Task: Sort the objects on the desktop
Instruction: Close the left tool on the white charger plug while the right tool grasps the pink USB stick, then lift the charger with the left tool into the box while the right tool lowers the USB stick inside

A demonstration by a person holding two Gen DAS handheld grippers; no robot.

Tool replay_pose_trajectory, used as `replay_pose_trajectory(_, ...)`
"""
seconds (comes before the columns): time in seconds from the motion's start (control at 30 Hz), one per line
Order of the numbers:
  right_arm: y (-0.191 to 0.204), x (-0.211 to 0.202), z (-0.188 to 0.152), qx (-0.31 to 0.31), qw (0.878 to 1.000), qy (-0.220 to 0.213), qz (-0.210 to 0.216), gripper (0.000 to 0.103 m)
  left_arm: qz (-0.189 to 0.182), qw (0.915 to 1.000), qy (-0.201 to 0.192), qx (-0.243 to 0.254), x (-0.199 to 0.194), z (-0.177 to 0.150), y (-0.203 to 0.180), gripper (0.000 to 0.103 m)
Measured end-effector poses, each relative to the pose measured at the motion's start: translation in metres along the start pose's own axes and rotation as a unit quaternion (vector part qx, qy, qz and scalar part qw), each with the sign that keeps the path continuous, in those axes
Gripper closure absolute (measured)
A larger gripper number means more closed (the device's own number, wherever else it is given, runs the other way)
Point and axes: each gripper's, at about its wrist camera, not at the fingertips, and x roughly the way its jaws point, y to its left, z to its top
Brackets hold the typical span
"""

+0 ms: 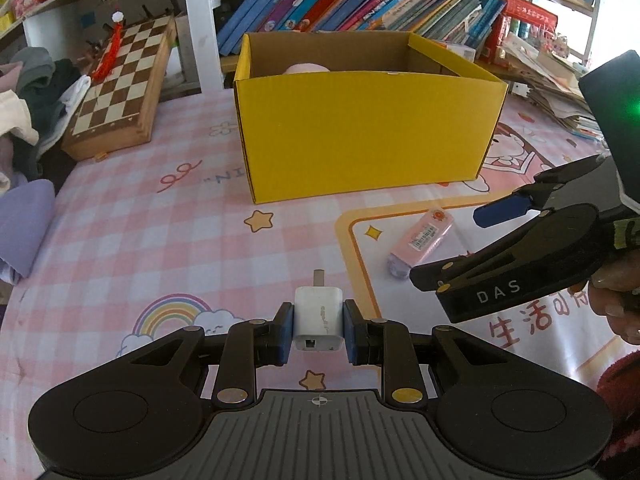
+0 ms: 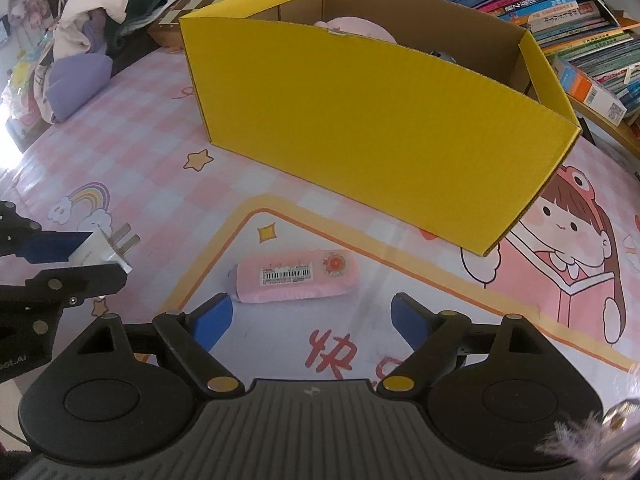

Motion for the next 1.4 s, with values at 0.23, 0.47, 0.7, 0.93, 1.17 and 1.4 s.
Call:
replay_pose_trajectory(0.23, 0.010, 0.008, 0.007, -0.035, 0.999, -0.011, 0.003, 0.017, 0.003, 1.0000, -0.001, 0.000, 0.001, 0.001, 0.001, 0.079)
replay_pose_trajectory(0.47, 0.012, 0.017, 0.010, -0.035, 0.999, -0.006, 0.006, 0.020, 0.005, 1.0000, 0.000, -0.004, 0.000, -0.001, 0.003, 0.079)
replay_pose_trajectory(0.7, 0.012, 0.016, 0.010, -0.033, 0.999, -0.006, 0.011, 0.027, 0.003, 1.0000, -0.003, -0.001, -0.001, 0.000, 0.003, 0.079)
replay_pose_trajectory(0.93, 0.012, 0.008, 0.009, -0.022, 1.000, -0.005, 0.011, 0.027, 0.000, 1.0000, -0.010, 0.002, -0.004, 0.001, 0.003, 0.079)
replay_pose_trajectory(1.17, 0.006, -0.011, 0.007, -0.005, 1.000, -0.020, 0.010, 0.027, -0.007, 0.9994, -0.031, 0.016, -0.011, 0.010, -0.001, 0.079)
replay_pose_trajectory(1.4, -0.002, -0.040, 0.010, 0.015, 0.999, -0.049, 0.003, 0.027, -0.017, 0.9977, -0.062, 0.021, -0.023, 0.024, 0.000, 0.079)
